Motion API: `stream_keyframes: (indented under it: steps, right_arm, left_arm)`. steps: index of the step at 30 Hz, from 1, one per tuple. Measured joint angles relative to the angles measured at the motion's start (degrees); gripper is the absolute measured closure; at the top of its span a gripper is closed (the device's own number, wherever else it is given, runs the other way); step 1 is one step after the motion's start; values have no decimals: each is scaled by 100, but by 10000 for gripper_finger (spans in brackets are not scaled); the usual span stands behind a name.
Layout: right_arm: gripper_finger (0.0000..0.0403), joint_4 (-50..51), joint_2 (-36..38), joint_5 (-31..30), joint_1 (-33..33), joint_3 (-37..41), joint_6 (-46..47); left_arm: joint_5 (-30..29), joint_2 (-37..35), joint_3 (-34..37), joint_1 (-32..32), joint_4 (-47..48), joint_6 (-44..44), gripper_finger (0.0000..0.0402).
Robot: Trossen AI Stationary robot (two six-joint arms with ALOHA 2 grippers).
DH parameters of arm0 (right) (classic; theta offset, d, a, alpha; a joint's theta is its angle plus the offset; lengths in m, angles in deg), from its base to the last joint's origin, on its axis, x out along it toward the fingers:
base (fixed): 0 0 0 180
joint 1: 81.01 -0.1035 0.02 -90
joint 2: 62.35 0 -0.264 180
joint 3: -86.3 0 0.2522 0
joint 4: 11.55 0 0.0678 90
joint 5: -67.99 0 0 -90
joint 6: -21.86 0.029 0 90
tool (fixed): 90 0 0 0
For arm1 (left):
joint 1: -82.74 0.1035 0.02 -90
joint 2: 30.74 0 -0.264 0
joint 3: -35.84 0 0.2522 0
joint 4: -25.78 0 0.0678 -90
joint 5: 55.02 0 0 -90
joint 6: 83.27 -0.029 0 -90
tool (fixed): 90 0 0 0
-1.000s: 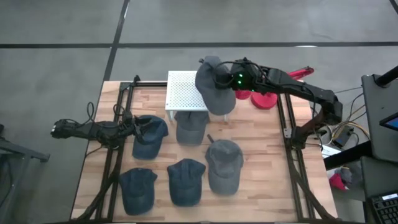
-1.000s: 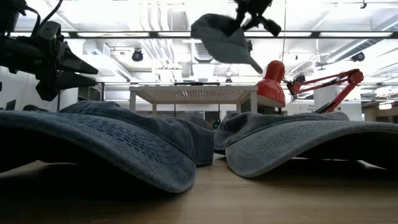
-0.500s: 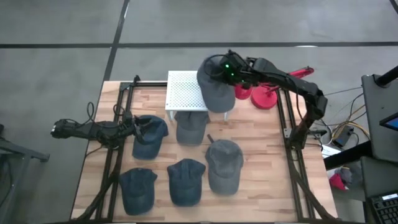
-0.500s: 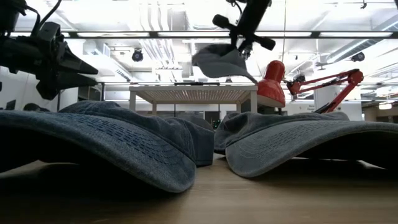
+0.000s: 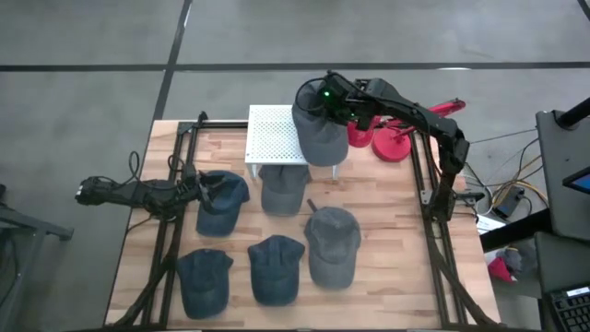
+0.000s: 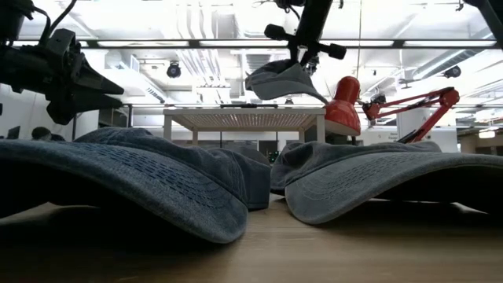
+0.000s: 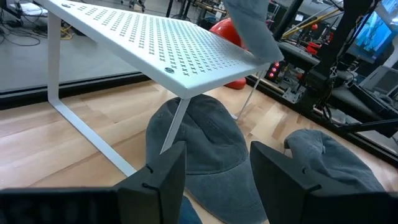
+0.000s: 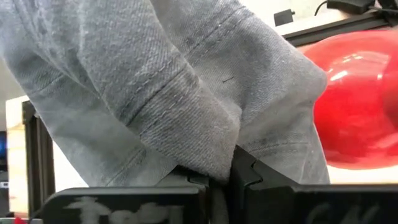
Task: Stack small to large cups/mugs on shelf
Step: Put the right gray cup on the shelf
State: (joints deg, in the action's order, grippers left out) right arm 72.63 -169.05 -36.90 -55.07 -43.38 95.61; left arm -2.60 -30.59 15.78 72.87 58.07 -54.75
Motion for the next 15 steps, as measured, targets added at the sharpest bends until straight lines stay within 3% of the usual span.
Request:
stream_keyframes:
  steps: [7,15]
  right_arm:
    - [390,383,-73,183,39,111,148]
    - [390,522,-71,-82,37,123,429]
  left_arm:
    - [2,0,0,0,0,-1,220]
    - [2,0,0,0,-2,-1,220]
